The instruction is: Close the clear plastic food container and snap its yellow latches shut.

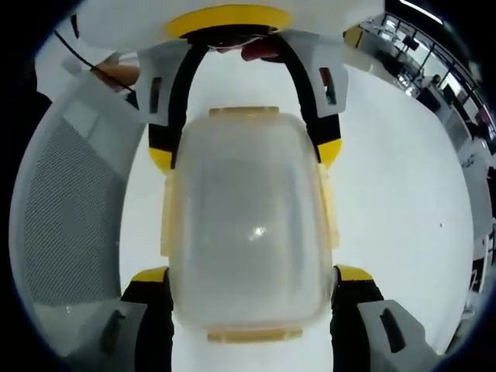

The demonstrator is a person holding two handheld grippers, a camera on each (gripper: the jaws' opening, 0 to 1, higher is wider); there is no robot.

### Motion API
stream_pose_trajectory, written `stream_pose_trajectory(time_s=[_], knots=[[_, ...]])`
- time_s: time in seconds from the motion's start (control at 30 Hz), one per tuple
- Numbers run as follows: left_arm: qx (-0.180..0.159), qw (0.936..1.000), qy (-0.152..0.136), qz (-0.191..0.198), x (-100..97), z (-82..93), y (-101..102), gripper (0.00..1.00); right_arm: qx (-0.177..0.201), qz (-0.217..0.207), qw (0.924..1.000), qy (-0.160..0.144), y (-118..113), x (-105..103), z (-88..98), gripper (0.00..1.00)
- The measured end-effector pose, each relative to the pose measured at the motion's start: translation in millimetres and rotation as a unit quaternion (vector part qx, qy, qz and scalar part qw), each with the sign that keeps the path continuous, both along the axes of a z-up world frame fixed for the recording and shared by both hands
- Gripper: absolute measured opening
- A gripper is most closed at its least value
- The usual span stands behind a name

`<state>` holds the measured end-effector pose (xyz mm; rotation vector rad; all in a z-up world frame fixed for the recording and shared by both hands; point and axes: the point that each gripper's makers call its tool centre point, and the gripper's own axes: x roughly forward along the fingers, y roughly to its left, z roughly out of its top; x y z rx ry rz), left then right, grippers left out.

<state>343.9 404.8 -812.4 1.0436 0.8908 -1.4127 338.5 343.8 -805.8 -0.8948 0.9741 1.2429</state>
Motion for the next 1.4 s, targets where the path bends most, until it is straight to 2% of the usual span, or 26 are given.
stream_pose_trajectory(time_s=[0.2, 1.4], knots=[[0.009, 1.0, -0.001, -0.001, 7.7, -0.6, -2.1, 0.91, -0.002, 0.0, 1.0, 0.0, -2.2, 7.3, 0.0, 0.85], [0.013, 0.9999, -0.002, -0.004, 59.4, 0.1, -2.2, 0.91, -0.004, -0.004, 1.0, -0.004, -3.2, 57.5, 0.3, 0.85]])
